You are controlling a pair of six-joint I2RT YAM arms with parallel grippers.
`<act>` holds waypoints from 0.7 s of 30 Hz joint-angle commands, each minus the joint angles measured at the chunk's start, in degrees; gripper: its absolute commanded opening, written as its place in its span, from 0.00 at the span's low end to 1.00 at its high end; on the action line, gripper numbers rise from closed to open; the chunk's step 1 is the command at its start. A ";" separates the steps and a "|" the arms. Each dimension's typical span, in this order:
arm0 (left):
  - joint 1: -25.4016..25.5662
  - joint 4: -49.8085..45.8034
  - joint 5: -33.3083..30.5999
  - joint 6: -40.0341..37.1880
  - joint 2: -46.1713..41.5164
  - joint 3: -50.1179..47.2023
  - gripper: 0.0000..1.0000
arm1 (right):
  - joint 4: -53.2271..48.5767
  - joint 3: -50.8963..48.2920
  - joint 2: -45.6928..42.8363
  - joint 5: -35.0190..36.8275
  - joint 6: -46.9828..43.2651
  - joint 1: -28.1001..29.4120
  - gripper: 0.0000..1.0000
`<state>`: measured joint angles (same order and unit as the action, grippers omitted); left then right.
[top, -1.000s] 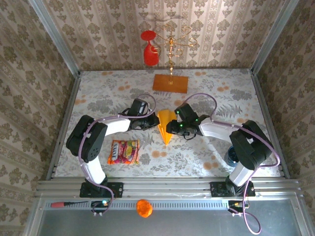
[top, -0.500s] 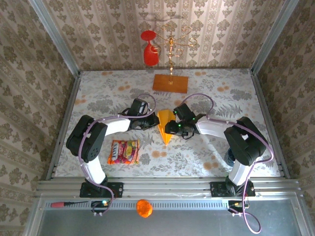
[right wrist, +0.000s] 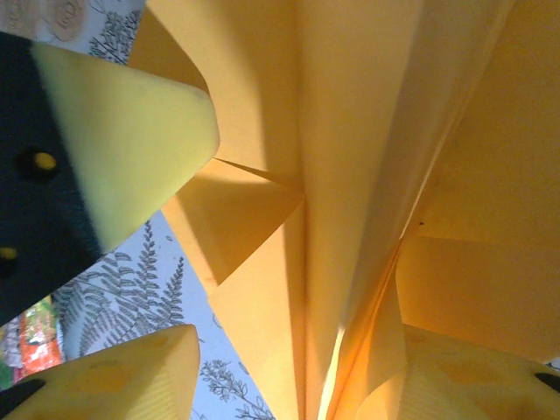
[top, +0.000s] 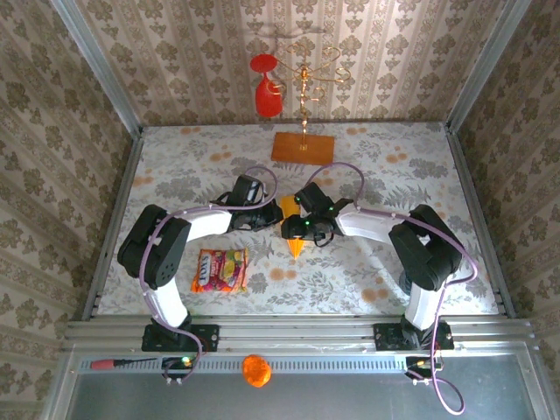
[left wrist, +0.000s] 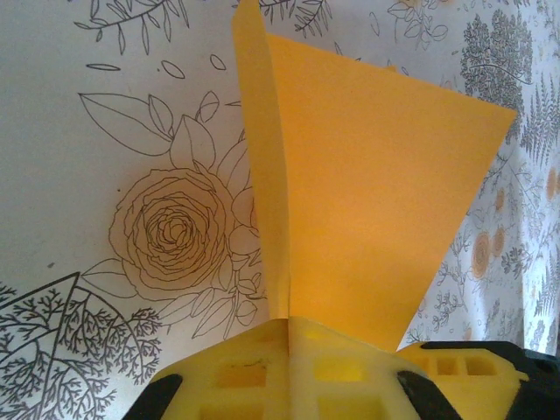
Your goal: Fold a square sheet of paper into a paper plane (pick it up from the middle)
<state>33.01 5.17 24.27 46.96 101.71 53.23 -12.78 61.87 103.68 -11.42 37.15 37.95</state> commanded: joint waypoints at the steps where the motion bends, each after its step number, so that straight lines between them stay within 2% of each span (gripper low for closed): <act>1: 0.21 -0.95 1.11 0.23 -0.42 1.26 0.07 | -4.54 1.63 1.51 4.02 -1.46 0.52 0.55; 7: 0.21 -0.76 1.13 0.22 -0.55 0.95 0.06 | -5.08 1.70 1.88 5.72 -0.71 0.55 0.47; 13: 0.21 -0.51 1.04 0.38 -0.55 0.62 0.07 | -5.79 1.98 2.09 7.40 -0.07 0.54 0.33; 21: 0.21 -0.27 1.35 0.24 -0.46 0.48 0.09 | -6.43 3.42 3.86 6.98 0.55 0.72 0.35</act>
<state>33.01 5.21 24.29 46.96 101.71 53.34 -17.10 64.05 106.50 -5.93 37.34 38.26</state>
